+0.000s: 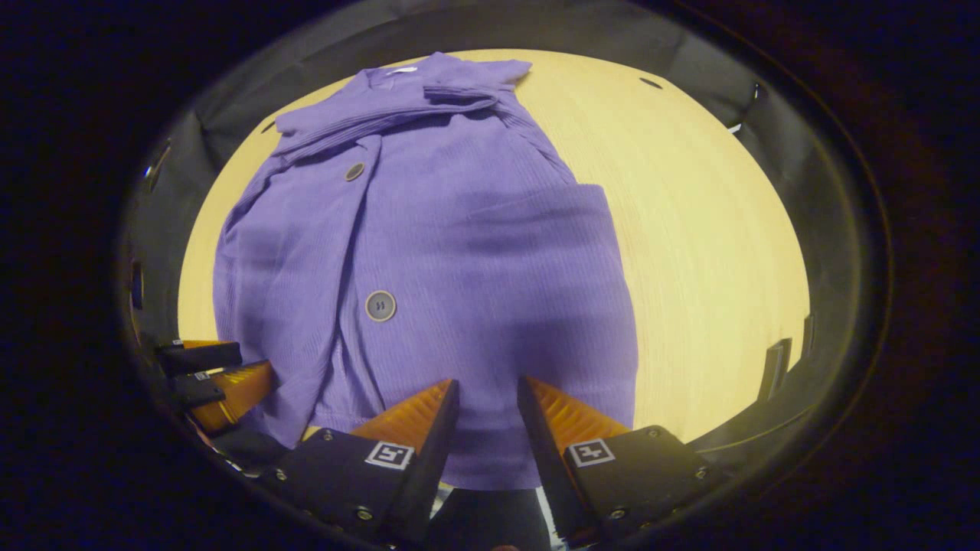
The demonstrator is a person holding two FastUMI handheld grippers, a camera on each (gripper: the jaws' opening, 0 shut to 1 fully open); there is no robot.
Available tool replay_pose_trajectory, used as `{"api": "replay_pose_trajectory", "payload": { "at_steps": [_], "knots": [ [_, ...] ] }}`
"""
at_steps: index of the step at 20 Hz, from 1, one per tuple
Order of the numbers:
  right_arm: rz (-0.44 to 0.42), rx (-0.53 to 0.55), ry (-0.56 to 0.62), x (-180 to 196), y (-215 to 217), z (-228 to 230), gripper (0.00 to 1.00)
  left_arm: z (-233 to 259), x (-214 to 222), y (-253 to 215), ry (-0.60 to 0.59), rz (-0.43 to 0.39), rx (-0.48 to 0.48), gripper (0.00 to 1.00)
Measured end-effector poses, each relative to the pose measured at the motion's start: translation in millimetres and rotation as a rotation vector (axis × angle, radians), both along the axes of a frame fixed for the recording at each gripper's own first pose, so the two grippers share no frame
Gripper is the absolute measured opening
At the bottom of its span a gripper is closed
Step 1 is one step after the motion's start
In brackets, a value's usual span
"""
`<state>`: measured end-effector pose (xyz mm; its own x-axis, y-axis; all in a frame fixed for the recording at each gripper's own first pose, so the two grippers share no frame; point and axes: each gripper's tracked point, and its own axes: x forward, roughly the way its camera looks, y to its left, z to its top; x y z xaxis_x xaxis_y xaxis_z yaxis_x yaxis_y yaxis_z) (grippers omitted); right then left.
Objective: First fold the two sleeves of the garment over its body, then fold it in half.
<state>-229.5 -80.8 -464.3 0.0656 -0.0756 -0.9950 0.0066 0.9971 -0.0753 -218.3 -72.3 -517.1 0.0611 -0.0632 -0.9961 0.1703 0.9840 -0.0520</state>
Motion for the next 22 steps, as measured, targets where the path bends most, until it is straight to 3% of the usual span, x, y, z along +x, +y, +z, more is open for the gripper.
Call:
{"api": "replay_pose_trajectory", "payload": {
  "at_steps": [8,9,10,11,14,15,16,21,22],
  "knots": [
    [-0.014,-0.034,0.049,10.4,2.4,-1.1,0.60,-1.6,1.0,1.3,0.035,-0.021,0.003,0.85],
    [-0.012,-0.038,0.062,8.6,2.6,-1.4,0.54,0.8,2.0,1.1,0.034,-0.026,0.000,0.80],
    [-0.017,-0.047,0.050,13.2,2.7,0.9,0.55,2.2,2.7,2.8,0.036,-0.027,0.000,0.80],
    [-0.021,-0.046,0.073,10.0,4.3,-0.1,0.48,0.2,3.0,3.0,0.042,-0.023,0.001,0.72],
    [-0.028,-0.048,0.088,8.9,-0.6,-2.1,0.45,0.4,10.9,1.3,-0.002,-0.010,-0.008,0.72],
    [-0.058,-0.042,0.087,10.1,0.1,-1.6,0.20,-1.6,12.7,1.3,-0.021,0.036,-0.005,0.41],
    [-0.070,-0.032,0.111,4.1,1.1,-0.1,0.17,0.5,14.0,-0.3,-0.025,0.038,0.004,0.10],
    [-0.124,0.000,0.067,4.5,-2.6,-6.6,0.17,2.3,10.1,-1.3,-0.033,0.000,0.035,0.06],
    [-0.153,0.008,0.087,5.4,-0.4,0.4,0.09,0.8,10.6,-0.8,-0.032,0.008,0.035,0.07]
  ]
}}
